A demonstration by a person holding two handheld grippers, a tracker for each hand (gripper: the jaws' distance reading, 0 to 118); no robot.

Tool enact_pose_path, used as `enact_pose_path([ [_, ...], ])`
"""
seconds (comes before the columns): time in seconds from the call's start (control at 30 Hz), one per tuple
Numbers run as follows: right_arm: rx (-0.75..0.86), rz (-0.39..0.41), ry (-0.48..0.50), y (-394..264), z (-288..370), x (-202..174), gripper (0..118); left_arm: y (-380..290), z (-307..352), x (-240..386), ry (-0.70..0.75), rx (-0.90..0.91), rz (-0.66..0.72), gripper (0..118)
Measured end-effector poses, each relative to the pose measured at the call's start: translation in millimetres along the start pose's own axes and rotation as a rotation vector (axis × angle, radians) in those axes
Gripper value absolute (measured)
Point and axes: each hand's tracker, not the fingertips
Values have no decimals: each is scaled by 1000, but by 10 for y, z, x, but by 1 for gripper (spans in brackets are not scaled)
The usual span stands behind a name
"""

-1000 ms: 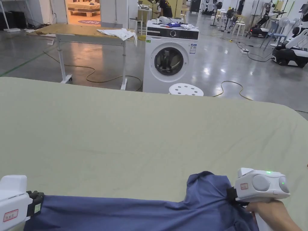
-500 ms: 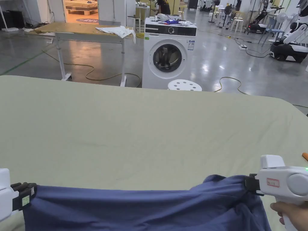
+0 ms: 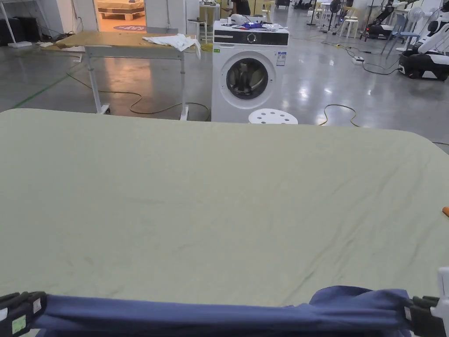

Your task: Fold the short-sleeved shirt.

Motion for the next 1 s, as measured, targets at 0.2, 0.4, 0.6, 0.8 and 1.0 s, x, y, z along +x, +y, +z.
enact_pose_path([
  [0.2, -143, 25, -16, -454, -195, 57, 2, -398, 33, -38, 11, -124, -37, 1],
  [0.4, -215, 41, -30, -702, -353, 8, 2, -631, -63, -36, 38, -180, -61, 1],
  [0.6, -224, 43, -48, -748, -466, -31, 3, -716, -170, 16, 71, -215, -116, 2],
  [0.8, -168, 76, -192, -648, -240, -94, 77, -606, -105, 90, 109, -162, -107, 52],
  [1.0, 65, 23, -216, -316, 192, -252, 78, -352, -79, 345, 100, 16, -107, 65],
])
